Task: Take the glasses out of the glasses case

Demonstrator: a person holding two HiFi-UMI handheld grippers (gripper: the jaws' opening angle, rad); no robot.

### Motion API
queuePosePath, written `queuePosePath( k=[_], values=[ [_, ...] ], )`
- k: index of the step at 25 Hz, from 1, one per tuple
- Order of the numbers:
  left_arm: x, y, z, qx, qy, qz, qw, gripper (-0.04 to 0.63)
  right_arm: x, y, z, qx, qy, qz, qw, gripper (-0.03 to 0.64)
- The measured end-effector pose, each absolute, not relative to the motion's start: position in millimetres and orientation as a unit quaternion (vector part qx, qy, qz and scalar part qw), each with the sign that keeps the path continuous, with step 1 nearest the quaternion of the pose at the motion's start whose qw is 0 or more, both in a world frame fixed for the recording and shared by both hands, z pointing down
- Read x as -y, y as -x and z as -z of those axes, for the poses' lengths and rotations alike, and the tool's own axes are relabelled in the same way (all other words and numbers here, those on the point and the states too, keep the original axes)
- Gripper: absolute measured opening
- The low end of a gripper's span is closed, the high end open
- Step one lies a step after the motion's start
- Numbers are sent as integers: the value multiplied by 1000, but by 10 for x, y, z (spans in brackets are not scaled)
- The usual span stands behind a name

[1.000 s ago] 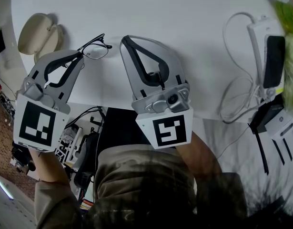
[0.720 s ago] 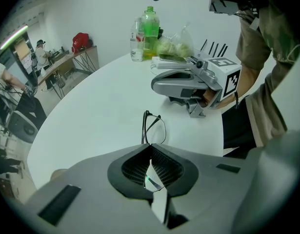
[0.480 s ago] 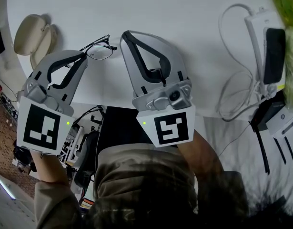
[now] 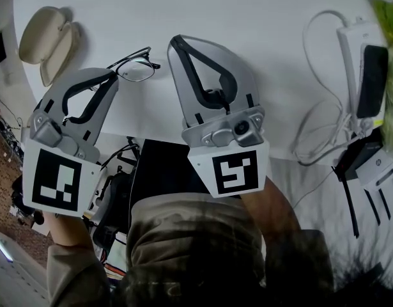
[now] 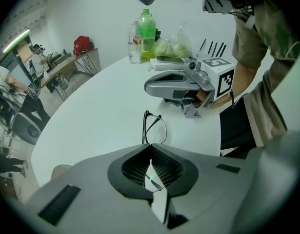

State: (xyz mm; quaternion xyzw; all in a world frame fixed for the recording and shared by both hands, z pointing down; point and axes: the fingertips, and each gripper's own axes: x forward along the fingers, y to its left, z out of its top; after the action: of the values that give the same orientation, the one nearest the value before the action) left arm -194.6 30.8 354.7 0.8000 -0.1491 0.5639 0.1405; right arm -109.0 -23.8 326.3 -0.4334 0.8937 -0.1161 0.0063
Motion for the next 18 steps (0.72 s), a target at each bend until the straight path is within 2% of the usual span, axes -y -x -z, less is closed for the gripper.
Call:
queuePosePath(
  k=[18],
  values=[
    [-243,1724,-3496,138,-807,-561,122,18,368,883,-3116,-883,458,102,16,12]
  ],
)
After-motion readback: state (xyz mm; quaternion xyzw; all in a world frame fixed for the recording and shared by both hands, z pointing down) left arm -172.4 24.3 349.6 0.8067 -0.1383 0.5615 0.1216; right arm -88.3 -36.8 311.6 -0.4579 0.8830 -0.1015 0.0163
